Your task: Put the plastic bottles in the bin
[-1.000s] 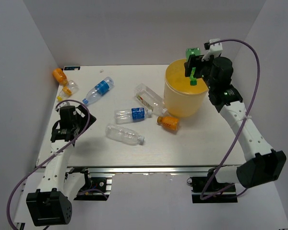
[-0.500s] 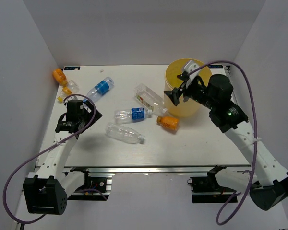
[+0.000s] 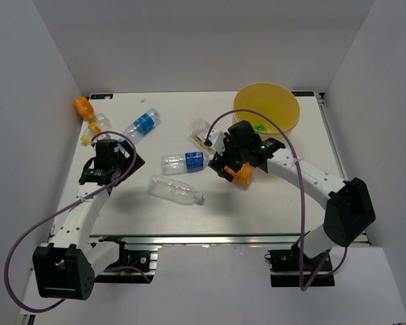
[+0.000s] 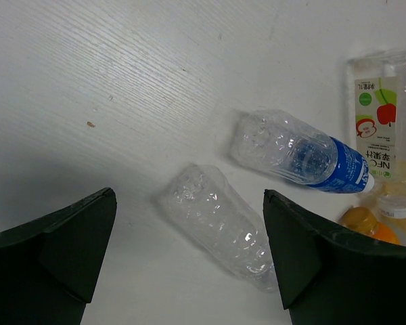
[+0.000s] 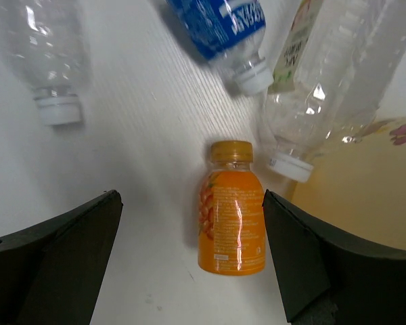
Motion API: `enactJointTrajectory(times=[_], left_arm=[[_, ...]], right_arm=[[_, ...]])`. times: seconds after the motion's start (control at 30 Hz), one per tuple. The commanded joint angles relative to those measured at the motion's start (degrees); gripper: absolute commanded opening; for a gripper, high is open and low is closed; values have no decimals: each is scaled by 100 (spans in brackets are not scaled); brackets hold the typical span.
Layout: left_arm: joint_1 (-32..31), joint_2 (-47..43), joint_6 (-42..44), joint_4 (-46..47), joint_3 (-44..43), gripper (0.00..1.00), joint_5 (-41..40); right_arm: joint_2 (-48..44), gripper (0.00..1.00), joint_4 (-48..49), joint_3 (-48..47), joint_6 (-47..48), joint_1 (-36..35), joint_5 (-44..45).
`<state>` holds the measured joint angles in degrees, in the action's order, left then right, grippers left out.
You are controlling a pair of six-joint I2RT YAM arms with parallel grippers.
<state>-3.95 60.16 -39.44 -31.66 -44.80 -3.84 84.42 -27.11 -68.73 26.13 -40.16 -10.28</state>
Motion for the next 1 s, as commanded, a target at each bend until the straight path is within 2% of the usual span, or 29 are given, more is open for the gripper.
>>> enactJointTrajectory(times=[0.0, 0.13, 0.3, 0.37, 0.4, 0.5, 0.53, 0.67, 0.73, 0.8, 0.9, 0.97], left_arm=[[-27, 74, 94, 186, 6, 98, 164], [-36, 136, 138, 72, -47, 98, 41], [-27, 101, 138, -33, -38, 98, -12], [-36, 92, 147, -86, -47, 98, -47], [-36, 84, 147, -103, -55, 98, -56], [-36, 57, 130, -139, -64, 98, -65], [-45, 31, 121, -139, -64, 98, -39], [-36, -83, 94, 54, 15, 98, 128], [-45, -92, 112, 81, 24, 98, 138], [-45, -49, 130, 11, -20, 98, 50], [-45, 13, 147, -25, -47, 98, 84], [-54, -13, 139, -7, -38, 98, 129]], right_arm=[[346, 89, -286, -176, 85, -9, 834], [786, 89, -304, -19, 86, -9, 1282], [1137, 88, 258, 482, -143, -9, 2011], [1269, 85, 382, 624, -187, -9, 2223], [1296, 79, 391, 641, -231, -9, 2206], [1270, 68, 329, 685, -599, -96, 1864], [1200, 67, 417, 781, -705, -167, 1768], [569, 60, 663, 1072, -794, -562, 1653], [226, 48, 751, 967, -811, -668, 1441], [-451, 39, 961, 801, -794, -695, 820], [-1409, 46, 1891, 765, -723, -686, 316], [-1918, 35, 2515, 773, -802, -668, 691]])
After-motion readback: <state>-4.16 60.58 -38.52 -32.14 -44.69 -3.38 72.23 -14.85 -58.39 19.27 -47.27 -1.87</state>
